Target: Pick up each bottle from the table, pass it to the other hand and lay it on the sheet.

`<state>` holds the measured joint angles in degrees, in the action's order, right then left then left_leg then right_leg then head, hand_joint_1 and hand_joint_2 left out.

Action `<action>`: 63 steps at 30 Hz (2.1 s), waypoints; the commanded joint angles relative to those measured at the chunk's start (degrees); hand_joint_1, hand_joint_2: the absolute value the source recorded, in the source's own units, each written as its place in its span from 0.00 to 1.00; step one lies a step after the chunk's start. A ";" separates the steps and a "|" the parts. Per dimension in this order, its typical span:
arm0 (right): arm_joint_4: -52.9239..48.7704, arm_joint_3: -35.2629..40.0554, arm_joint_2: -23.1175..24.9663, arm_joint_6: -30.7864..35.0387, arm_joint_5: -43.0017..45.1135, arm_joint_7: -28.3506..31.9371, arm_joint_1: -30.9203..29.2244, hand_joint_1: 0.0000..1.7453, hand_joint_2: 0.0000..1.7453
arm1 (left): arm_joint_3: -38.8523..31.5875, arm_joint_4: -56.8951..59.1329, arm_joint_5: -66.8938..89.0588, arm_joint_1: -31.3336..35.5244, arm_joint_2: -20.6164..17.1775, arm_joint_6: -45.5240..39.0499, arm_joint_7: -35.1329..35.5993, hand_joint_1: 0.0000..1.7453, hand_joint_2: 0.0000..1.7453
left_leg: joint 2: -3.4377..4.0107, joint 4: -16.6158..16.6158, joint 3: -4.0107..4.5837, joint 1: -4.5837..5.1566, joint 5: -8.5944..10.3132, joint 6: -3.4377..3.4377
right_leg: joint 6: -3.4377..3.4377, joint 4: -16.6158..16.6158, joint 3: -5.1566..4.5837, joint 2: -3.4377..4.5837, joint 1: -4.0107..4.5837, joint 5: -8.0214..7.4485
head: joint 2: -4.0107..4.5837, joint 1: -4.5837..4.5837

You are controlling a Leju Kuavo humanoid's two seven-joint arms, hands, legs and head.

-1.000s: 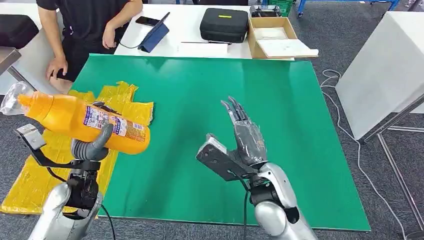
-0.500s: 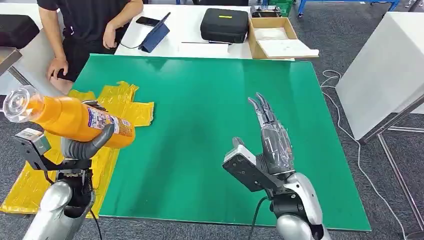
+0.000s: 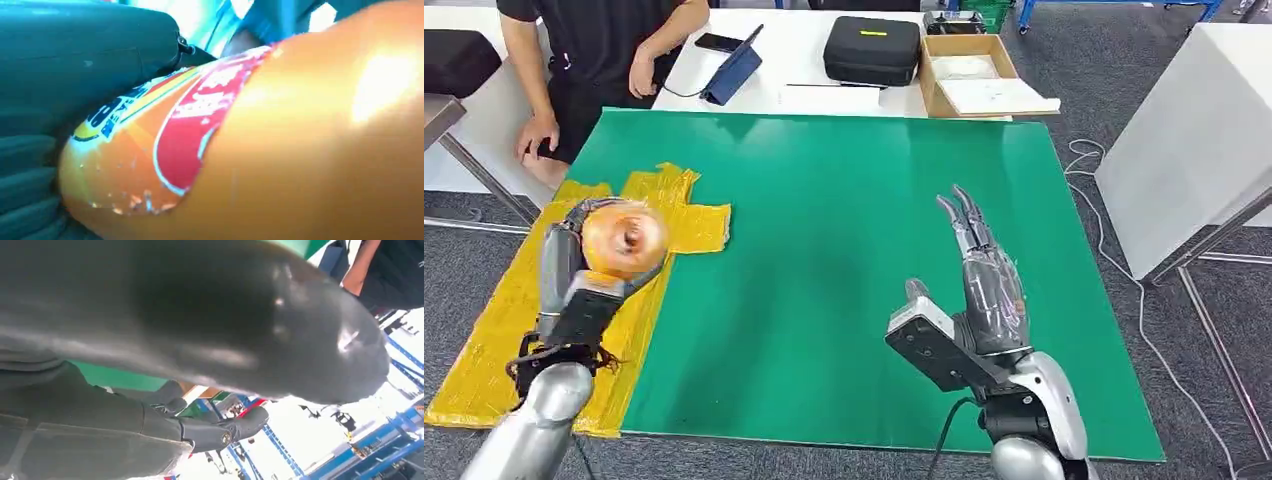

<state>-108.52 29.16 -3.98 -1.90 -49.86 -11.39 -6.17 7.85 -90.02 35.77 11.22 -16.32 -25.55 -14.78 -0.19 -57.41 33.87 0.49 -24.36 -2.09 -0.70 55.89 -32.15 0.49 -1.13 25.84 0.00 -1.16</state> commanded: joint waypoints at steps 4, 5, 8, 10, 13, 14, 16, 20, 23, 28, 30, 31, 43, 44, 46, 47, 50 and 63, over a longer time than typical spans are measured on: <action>2.80 0.17 -6.30 0.38 5.79 3.82 -1.77 0.00 0.00 | 3.25 31.99 16.12 4.65 -9.63 -3.90 2.06 1.00 1.00 | 0.05 0.14 -0.30 -0.02 0.02 0.14 | 0.09 -0.12 0.25 0.01 0.01 -0.02 | 0.00 0.02; 2.84 0.21 -6.69 0.46 5.96 3.97 -1.71 0.00 0.00 | 3.00 32.30 15.97 4.32 -9.50 -4.39 1.89 1.00 1.00 | 0.07 0.14 -0.30 0.00 0.01 0.13 | 0.07 -0.10 0.25 0.03 0.00 -0.01 | 0.00 0.02; 2.77 1.15 -8.05 1.23 7.00 4.03 -1.72 0.00 0.00 | 1.98 29.83 15.62 3.06 -9.15 -4.23 1.52 1.00 1.00 | 0.04 0.09 -0.27 -0.08 -0.03 0.16 | 0.09 -0.13 0.29 -0.03 0.06 0.01 | 0.00 0.02; 2.82 1.66 -8.33 1.35 7.27 3.98 -1.66 0.00 0.00 | 1.91 27.98 17.05 2.27 -9.69 -4.09 2.38 1.00 1.00 | 0.03 0.04 -0.15 -0.07 -0.03 0.11 | 0.06 -0.07 0.18 -0.02 0.05 0.01 | 0.00 0.04; 2.62 2.45 -8.30 1.35 7.42 3.91 -1.74 0.00 0.00 | 2.28 29.15 20.71 2.75 -10.89 -3.63 4.10 1.00 1.00 | 0.04 0.06 -0.24 -0.10 -0.06 0.21 | 0.11 -0.14 0.34 -0.03 0.09 0.02 | 0.00 0.04; 2.54 2.63 -8.32 1.31 7.45 3.88 -1.75 0.00 0.00 | 2.85 30.12 23.38 3.10 -11.40 -4.27 5.07 1.00 1.00 | 0.04 0.04 -0.15 -0.07 -0.04 0.17 | 0.09 -0.09 0.25 -0.01 0.07 0.01 | 0.00 0.02; 2.00 2.89 -8.48 1.10 7.32 3.69 -1.37 0.00 0.00 | 3.64 34.18 26.06 4.86 -11.50 -4.05 5.94 1.00 1.00 | 0.04 0.05 -0.09 -0.05 -0.01 0.16 | 0.09 -0.06 0.19 0.00 0.06 -0.01 | 0.00 0.04; 0.62 3.09 -9.18 0.96 6.57 3.35 -0.34 0.00 0.00 | 5.08 39.36 29.60 6.93 -9.43 -5.14 7.12 1.00 1.00 | -0.14 0.08 -0.09 0.01 0.05 0.14 | 0.08 -0.08 0.14 -0.17 0.02 0.01 | 0.00 0.02; -0.93 2.82 -9.72 1.10 5.82 3.36 1.41 0.00 0.00 | 5.34 38.59 31.11 5.59 -7.66 -5.88 7.98 1.00 1.00 | -0.17 0.11 -0.13 0.05 0.04 0.13 | 0.07 -0.09 0.17 -0.21 -0.01 0.03 | 0.00 0.02; -1.03 2.82 -9.75 1.11 5.79 3.36 1.52 0.00 0.00 | 5.36 38.32 31.17 5.39 -7.55 -5.91 8.05 1.00 1.00 | -0.15 0.07 -0.12 0.00 0.01 0.12 | 0.06 -0.10 0.18 -0.18 0.03 0.03 | 0.00 0.05; -1.07 2.62 -9.61 1.00 5.50 3.44 1.75 0.00 0.00 | 5.37 35.60 32.33 3.96 -7.69 -5.25 8.31 1.00 1.00 | -0.16 0.10 -0.30 -0.05 -0.04 0.25 | 0.13 -0.18 0.40 -0.23 0.07 0.06 | 0.00 0.02; -1.24 2.59 -9.67 0.85 5.29 3.59 2.04 0.00 0.00 | 5.10 34.04 32.92 2.95 -7.31 -4.93 8.90 1.00 1.00 | -0.09 0.05 -0.08 0.00 0.00 0.11 | 0.06 -0.07 0.13 -0.11 0.03 0.02 | 0.00 0.04; -1.36 2.69 -9.45 0.45 4.89 4.29 2.65 0.00 0.00 | 3.80 23.74 32.98 -2.98 -7.23 -1.12 8.92 0.00 0.00 | -0.05 0.04 -0.09 0.02 -0.02 0.14 | 0.07 -0.06 0.11 -0.08 0.02 0.02 | 0.00 0.02; -1.42 2.75 -9.37 0.29 4.83 4.28 2.45 0.00 0.00 | 3.72 23.67 32.86 -2.88 -7.34 -0.92 8.78 0.00 0.00 | -0.07 0.04 -0.15 -0.02 -0.03 0.21 | 0.11 -0.10 0.20 -0.12 0.06 0.02 | 0.00 0.04; -1.42 2.75 -9.37 0.29 4.83 4.28 2.45 0.00 0.00 | 3.72 23.67 32.86 -2.88 -7.34 -0.92 8.78 0.00 0.00 | -0.05 0.04 -0.07 0.01 0.00 0.13 | 0.07 -0.06 0.09 -0.07 0.03 0.00 | 0.00 0.04; -1.42 2.75 -9.37 0.29 4.83 4.28 2.45 0.00 0.00 | 3.72 23.67 32.86 -2.88 -7.34 -0.92 8.78 0.00 0.00 | -0.05 0.06 -0.13 -0.02 -0.01 0.19 | 0.10 -0.10 0.18 -0.09 0.05 0.01 | 0.00 0.02; -1.24 2.34 -9.40 0.00 4.84 4.16 2.22 0.00 0.00 | 3.71 24.41 32.37 -1.76 -7.48 0.05 7.85 0.00 0.00 | -0.06 0.04 -0.09 -0.02 -0.01 0.15 | 0.08 -0.08 0.14 -0.08 0.05 0.01 | 0.00 0.04; -0.23 -4.30 -6.49 6.43 14.97 10.68 3.08 0.00 0.00 | -5.26 -0.34 -29.60 -6.85 -2.47 22.54 1.26 0.00 0.00 | -0.18 -0.02 -0.03 -0.02 -0.02 0.13 | 0.05 -0.07 0.12 -0.22 0.06 0.03 | 0.00 0.04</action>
<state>-111.21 29.64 -13.42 1.71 -42.22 -5.09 -1.64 8.30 -75.64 42.38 5.51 -24.68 -20.75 -15.06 -0.21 -57.40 33.87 0.53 -24.37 -2.09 -0.70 55.88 -32.16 0.48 -1.12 25.84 0.00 -1.11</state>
